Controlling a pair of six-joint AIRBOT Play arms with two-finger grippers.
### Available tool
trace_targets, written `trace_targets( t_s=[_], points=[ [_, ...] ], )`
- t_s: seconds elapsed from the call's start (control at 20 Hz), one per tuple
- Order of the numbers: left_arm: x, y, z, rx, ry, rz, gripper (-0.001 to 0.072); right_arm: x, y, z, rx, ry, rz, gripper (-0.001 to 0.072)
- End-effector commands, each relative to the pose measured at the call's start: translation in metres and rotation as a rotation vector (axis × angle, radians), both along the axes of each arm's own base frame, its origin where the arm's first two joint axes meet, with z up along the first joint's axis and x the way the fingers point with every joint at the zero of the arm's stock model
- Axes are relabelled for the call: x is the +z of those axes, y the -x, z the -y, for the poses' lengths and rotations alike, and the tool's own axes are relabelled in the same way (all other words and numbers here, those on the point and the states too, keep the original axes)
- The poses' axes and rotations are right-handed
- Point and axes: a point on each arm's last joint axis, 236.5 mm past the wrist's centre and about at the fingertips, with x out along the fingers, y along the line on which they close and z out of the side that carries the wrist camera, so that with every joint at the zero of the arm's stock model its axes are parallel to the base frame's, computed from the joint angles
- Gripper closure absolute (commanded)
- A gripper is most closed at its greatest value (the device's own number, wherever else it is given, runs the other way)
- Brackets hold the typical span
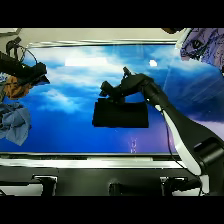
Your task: Fold the clothes and pants, and hang the long-sleeved shirts on hangers.
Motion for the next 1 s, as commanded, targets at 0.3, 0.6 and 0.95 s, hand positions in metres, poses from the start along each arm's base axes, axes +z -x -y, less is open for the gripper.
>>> trace_targets(
  t_s=[0.3,0.6,0.95],
  points=[
    [-0.003,0.001,0.000,0.000,-0.001,-0.007,0.0690,0.030,-0.023,0.269,-0.074,0.169,0.086,0.0237],
    [-0.003,0.001,0.000,0.000,0.000,-0.008,0.0690,-0.077,0.024,0.332,-0.123,0.064,-0.128,0.0222],
    [-0.003,0.001,0.000,0.000,0.000,-0.008,0.0690,-0.148,0.028,0.270,-0.029,-0.022,-0.201,0.0225]
  ],
)
